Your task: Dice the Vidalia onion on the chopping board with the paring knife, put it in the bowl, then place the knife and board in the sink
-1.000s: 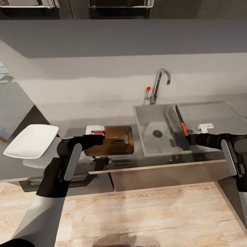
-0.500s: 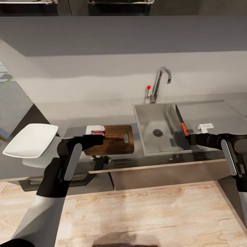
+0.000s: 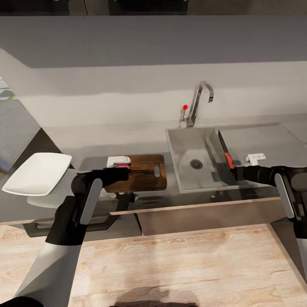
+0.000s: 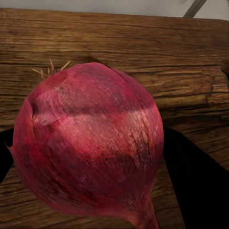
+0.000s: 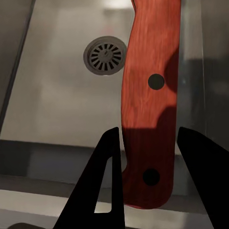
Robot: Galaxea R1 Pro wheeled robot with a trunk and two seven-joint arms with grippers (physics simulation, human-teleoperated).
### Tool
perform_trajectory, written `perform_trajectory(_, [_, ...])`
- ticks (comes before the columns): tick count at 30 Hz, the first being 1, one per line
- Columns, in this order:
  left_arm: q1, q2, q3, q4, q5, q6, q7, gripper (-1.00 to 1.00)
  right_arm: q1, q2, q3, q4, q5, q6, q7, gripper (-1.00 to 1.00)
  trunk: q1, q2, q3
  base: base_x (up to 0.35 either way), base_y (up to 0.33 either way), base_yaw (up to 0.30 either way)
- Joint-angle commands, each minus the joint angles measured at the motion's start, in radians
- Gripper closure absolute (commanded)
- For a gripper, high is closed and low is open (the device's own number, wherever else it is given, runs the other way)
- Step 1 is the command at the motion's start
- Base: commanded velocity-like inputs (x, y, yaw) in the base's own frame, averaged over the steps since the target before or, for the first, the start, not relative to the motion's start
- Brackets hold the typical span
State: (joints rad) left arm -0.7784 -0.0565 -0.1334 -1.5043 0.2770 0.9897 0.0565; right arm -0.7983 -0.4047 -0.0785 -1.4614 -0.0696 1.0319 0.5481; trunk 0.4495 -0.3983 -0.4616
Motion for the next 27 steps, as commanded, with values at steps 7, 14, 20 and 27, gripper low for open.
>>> perform_trajectory(7, [-0.001, 0.0, 0.0, 0.004, 0.007, 0.004, 0.007, 1.0, -0.001, 0.0, 0.0, 0.0, -0.007, 0.007, -0.002, 1.0, 0.001, -0.002, -0.006, 0.0, 0.0, 0.0])
perform_trajectory(14, [-0.001, 0.0, 0.0, 0.004, 0.007, 0.004, 0.007, 1.0, -0.001, 0.0, 0.0, 0.0, -0.007, 0.007, -0.002, 1.0, 0.001, -0.002, -0.009, 0.0, 0.0, 0.0])
perform_trajectory(20, [-0.001, 0.0, 0.0, 0.004, 0.007, 0.004, 0.006, 1.0, -0.001, 0.0, 0.0, 0.0, -0.007, 0.007, -0.002, 1.0, 0.001, -0.002, -0.01, 0.0, 0.0, 0.0])
perform_trajectory(27, [-0.001, 0.0, 0.0, 0.004, 0.007, 0.004, 0.005, 1.0, -0.001, 0.0, 0.0, 0.0, -0.007, 0.007, -0.002, 1.0, 0.001, -0.002, -0.014, 0.0, 0.0, 0.0])
